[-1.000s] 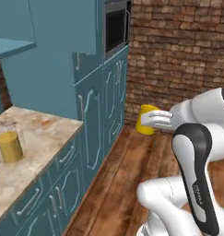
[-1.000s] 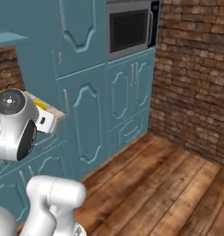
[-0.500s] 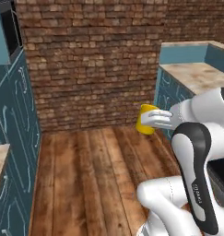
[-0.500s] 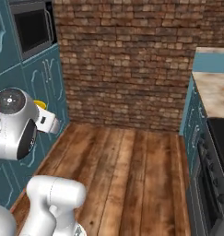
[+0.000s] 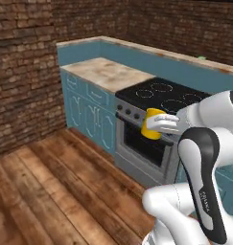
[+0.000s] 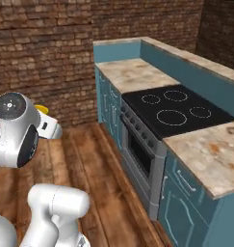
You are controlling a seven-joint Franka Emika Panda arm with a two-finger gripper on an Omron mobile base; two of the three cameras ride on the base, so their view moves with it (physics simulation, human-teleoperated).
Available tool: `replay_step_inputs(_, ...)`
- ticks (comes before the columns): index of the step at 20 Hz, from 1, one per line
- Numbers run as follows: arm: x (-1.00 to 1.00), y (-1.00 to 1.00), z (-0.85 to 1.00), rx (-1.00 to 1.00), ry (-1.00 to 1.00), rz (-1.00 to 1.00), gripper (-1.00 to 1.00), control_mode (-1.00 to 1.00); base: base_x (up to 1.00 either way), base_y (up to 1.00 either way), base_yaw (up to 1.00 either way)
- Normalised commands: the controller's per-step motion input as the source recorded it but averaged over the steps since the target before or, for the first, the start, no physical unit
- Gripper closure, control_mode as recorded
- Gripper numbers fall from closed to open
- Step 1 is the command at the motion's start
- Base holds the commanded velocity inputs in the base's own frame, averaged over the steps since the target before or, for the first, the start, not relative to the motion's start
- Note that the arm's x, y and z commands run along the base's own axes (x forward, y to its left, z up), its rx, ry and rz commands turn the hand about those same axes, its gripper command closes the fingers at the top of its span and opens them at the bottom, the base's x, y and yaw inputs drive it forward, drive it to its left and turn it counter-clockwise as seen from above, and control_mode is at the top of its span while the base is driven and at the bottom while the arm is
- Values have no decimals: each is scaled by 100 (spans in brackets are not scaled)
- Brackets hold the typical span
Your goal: There is a tray on the dining counter. Grab the cup, mug, and pitcher and place them on the tray. The pitcher may be placed next to the tray if it cannot fit the tray.
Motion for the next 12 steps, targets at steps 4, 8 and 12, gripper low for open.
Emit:
replay_step_inputs(4,0,0,0,0,0,0,100,100,-46,-23,-78)
replay_step_inputs(8,0,0,0,0,0,0,100,100,-17,-48,-57)
replay_step_inputs(12,0,0,0,0,0,0,100,100,5,-91,-27)
